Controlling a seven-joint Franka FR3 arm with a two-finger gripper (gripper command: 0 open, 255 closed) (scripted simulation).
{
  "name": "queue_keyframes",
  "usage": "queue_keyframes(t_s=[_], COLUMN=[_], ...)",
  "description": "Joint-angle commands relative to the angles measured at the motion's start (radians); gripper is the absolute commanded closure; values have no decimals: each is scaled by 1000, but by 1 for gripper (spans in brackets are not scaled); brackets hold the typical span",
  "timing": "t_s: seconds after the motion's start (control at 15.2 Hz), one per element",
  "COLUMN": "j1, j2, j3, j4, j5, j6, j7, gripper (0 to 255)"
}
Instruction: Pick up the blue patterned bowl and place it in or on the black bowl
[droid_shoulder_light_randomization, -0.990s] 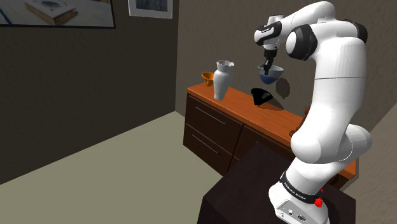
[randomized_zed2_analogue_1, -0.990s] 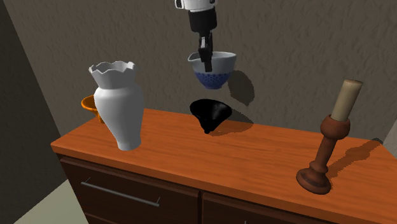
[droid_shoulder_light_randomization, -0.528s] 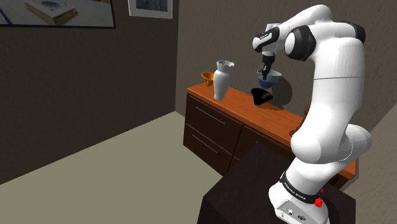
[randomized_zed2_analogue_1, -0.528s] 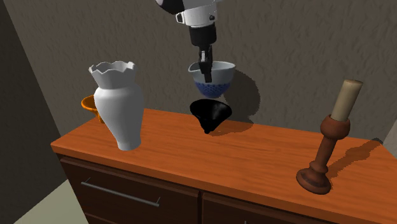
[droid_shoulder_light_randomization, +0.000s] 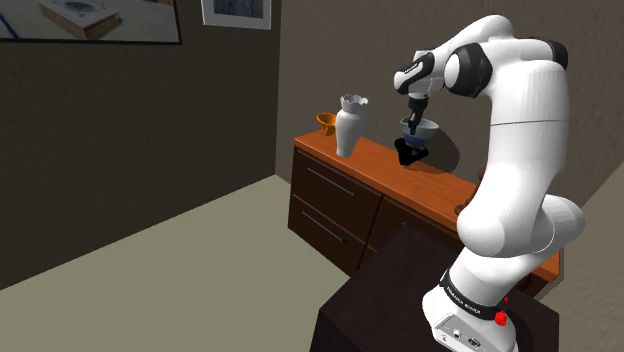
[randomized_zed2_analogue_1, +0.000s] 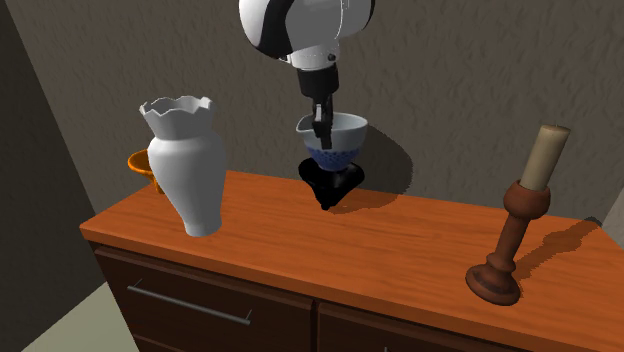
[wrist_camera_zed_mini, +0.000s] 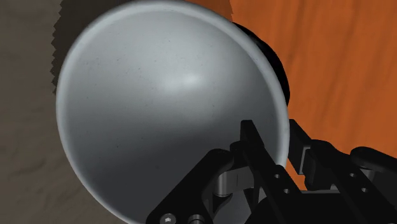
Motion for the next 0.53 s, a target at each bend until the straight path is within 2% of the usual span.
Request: queue_keyframes(t_s=[0.0,0.4,0.46], j1=[0,0,0], j2=[3,3,3], j3=[0,0,0], j4=[-7,-7,-8], j5=[1,1,1], j6=[13,13,13], j7=[1,1,1], gripper=[255,255,0])
